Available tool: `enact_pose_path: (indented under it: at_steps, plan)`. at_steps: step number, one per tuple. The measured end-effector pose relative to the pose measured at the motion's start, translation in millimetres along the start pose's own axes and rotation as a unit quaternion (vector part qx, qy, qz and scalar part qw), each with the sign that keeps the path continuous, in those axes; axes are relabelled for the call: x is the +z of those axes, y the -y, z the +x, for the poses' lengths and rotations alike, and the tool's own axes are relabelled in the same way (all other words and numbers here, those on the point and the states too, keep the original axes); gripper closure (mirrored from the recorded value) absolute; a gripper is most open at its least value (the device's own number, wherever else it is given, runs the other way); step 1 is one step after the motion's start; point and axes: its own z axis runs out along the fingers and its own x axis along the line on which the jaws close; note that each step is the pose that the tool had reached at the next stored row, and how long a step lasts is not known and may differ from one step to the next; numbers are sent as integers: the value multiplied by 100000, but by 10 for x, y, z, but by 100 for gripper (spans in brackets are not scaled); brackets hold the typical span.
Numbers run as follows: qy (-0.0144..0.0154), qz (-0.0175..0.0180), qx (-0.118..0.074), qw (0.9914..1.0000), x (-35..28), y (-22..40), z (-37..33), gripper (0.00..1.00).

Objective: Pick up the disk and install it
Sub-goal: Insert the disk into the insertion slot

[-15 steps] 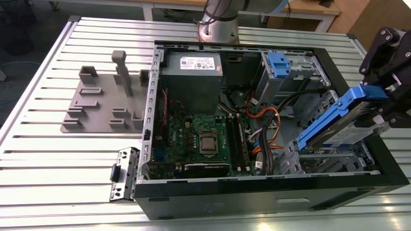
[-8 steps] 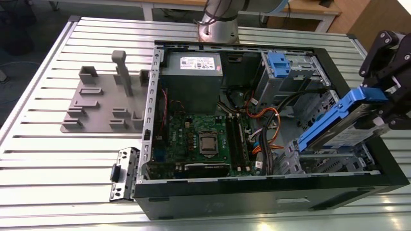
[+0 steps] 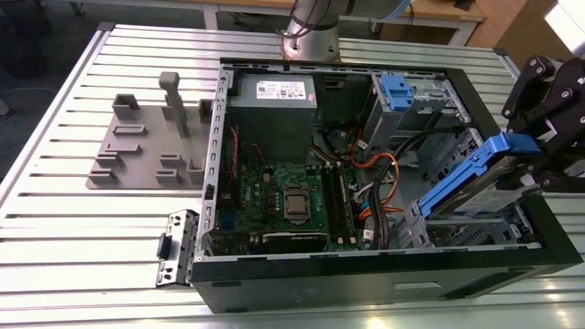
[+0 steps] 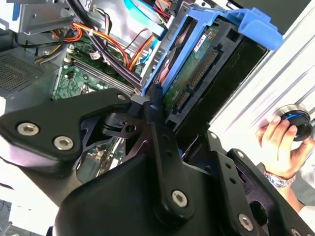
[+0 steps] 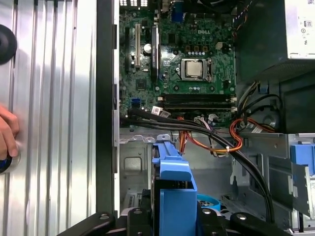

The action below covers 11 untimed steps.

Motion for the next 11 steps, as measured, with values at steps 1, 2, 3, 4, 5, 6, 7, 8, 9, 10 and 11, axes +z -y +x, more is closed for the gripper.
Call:
enact_pose_path:
  at_steps: [1,2,3,4,5,6,7,8,9,10,11]
  plan:
    - [-5,2,-3,100000,18,-1,2,64]
    - [-7,3,-3,100000,35,-2,3,64]
    - [-4,4,-1,100000,54,-2,5,64]
    - [4,0,1,100000,72,-2,6,64]
    - [4,-1,0,100000,90,-2,8,64]
    - [-4,-1,-1,100000,108,0,9,64]
    - [1,-2,-3,100000,127,1,11,64]
    - [0,-1,-2,100000,145,2,12,64]
    - [-4,0,-2,100000,162,3,13,64]
    - [-4,0,-1,100000,180,4,15,64]
    - [-2,-1,-1,100000,198,5,16,64]
